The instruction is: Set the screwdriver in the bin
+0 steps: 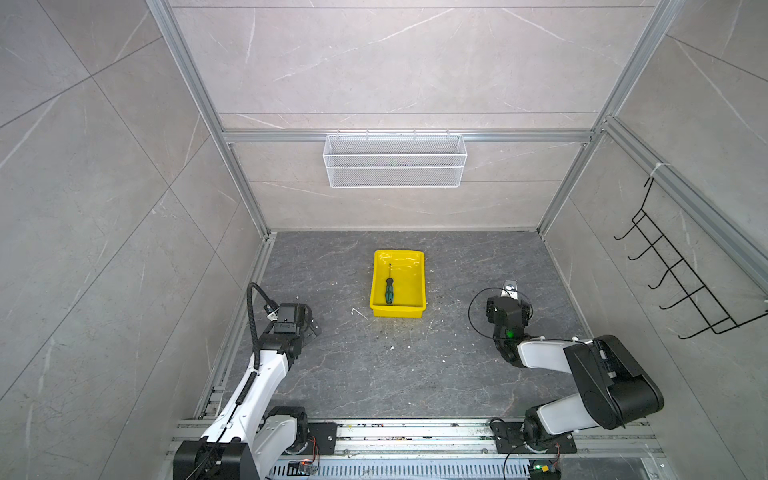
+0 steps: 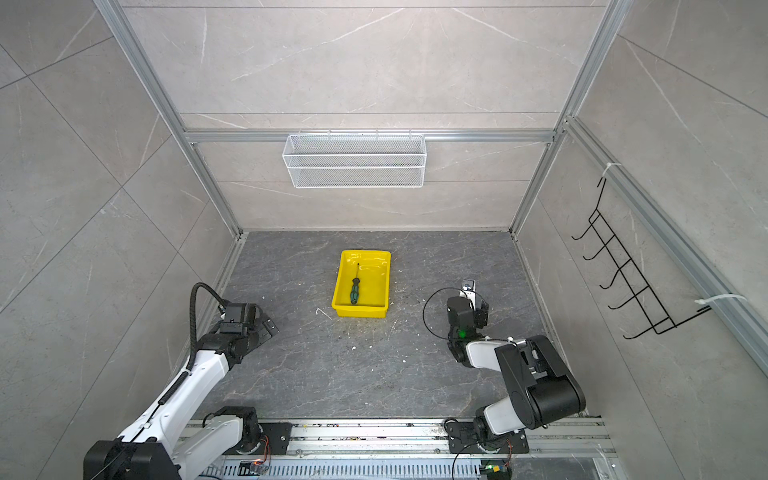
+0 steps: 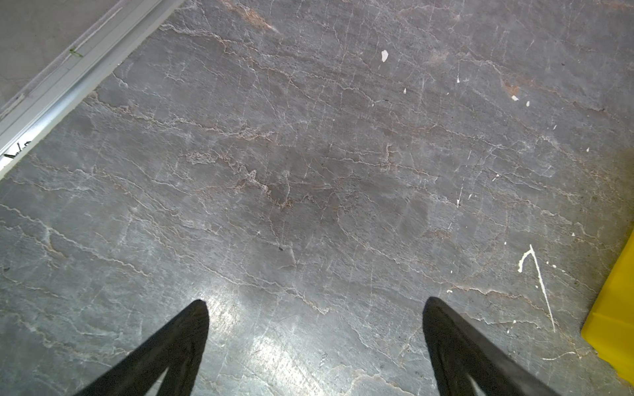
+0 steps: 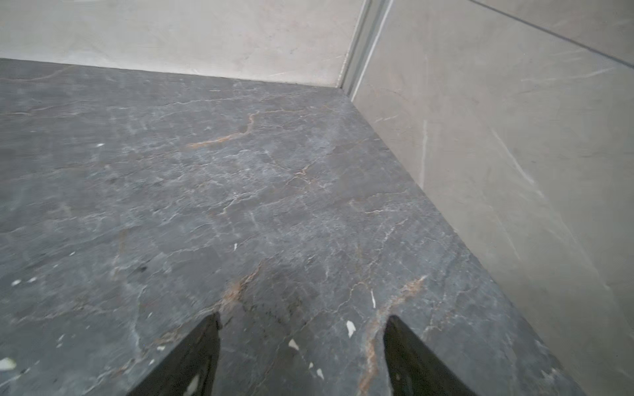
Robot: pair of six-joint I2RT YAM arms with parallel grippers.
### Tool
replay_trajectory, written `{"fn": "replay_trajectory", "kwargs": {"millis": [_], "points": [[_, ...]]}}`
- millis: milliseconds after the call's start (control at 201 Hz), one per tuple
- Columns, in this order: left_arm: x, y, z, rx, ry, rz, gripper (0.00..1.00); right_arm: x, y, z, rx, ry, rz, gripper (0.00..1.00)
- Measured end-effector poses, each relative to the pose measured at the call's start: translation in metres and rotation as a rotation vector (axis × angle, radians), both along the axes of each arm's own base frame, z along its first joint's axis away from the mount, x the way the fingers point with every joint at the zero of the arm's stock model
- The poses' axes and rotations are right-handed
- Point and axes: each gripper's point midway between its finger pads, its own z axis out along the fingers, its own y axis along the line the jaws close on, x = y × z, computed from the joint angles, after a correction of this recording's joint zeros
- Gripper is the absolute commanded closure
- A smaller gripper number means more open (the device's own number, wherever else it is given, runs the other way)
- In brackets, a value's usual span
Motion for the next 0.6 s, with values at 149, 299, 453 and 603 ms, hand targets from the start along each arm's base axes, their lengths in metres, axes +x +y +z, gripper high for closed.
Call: {"fn": "replay_trajectory", "kwargs": {"millis": [149, 299, 453, 603], "points": [[0.008, -0.007, -0.001, -0.047, -0.041, -0.008, 0.0, 0.007, 0.006, 0.005, 0.052, -0.04, 0.082, 0.05], [0.016, -0.027, -0.015, -0.141, -0.091, -0.07, 0.0, 0.014, 0.013, 0.002, 0.077, -0.06, 0.148, 0.01], [0.035, -0.042, -0.007, -0.199, -0.14, -0.137, 0.0, 0.017, 0.019, 0.006, 0.091, -0.079, 0.182, 0.01], [0.078, -0.039, 0.046, -0.083, -0.269, -0.226, 0.0, 0.017, 0.022, 0.007, 0.097, -0.084, 0.196, 0.01]]}}
